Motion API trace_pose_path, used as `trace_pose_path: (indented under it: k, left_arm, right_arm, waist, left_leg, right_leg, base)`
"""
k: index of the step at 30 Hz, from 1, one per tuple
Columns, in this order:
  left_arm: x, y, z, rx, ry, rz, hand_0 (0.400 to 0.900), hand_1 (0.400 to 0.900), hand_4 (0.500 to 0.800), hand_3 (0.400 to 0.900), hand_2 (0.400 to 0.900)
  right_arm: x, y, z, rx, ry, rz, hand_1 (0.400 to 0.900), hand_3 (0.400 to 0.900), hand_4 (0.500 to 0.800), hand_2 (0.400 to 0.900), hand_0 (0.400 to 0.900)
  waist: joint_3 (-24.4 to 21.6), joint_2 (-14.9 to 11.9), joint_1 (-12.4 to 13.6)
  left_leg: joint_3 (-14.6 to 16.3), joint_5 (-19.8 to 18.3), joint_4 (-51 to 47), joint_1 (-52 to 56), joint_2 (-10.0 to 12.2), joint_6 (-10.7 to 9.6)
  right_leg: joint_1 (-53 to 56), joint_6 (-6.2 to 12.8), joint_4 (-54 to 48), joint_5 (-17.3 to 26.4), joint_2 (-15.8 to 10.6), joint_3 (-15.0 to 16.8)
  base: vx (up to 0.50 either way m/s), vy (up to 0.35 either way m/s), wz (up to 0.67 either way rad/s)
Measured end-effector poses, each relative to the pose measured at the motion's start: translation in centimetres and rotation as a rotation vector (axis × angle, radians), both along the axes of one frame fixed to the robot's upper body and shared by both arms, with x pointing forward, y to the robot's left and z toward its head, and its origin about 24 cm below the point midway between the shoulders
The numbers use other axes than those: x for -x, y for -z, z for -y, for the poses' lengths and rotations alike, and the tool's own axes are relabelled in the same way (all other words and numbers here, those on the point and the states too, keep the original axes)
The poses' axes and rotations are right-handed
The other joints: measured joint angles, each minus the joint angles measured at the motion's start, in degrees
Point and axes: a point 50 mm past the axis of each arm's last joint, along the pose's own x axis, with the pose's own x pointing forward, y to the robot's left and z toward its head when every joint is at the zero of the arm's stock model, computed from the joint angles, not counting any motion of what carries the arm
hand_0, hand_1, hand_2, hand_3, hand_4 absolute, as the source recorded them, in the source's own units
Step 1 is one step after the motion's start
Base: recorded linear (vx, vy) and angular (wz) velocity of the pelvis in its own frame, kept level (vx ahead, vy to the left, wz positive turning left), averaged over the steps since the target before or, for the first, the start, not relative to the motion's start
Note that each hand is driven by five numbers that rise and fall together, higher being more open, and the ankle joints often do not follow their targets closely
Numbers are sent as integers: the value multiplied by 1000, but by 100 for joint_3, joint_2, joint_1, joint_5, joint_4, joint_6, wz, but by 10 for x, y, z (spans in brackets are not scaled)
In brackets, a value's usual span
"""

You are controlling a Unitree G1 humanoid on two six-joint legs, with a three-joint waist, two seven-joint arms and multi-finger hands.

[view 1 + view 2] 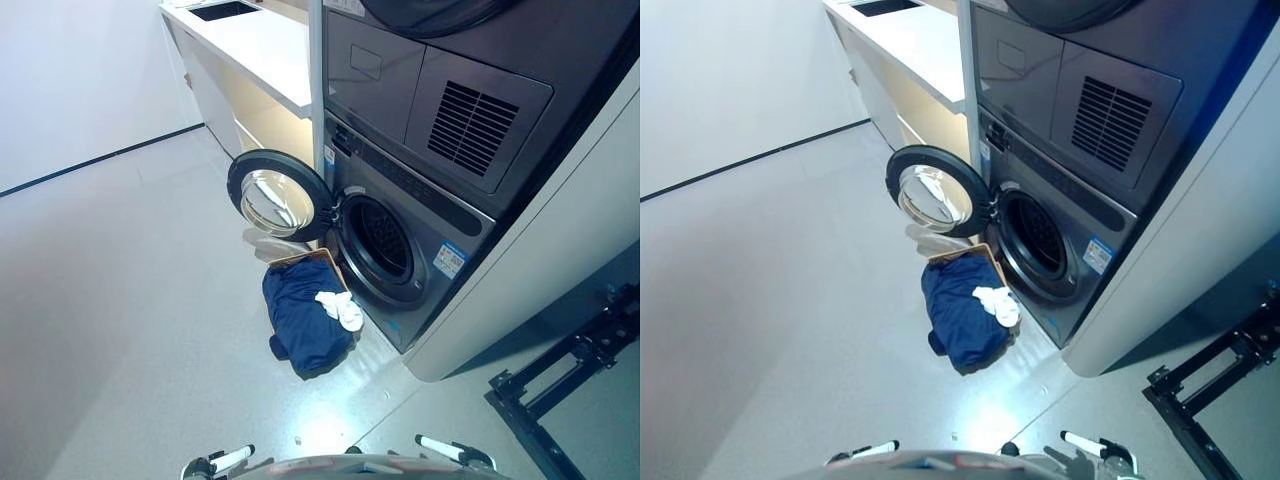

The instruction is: Put the clothes in the basket into the washing machine.

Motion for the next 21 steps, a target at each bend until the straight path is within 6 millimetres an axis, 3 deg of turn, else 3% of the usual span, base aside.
trace_pose_path:
  k: [21]
  left_arm:
    - [2,0,0,3,-2,-19,900,900,800,900,900]
  right_arm:
    - [1,-1,4,8,-1,-2,900,900,800,900,900]
  waist:
    - [49,-52,12]
  left_leg:
    - [-3,0,0,-2,0,0]
  right_leg:
    - [-3,-4,0,2,0,-1]
  base:
    - [0,0,0]
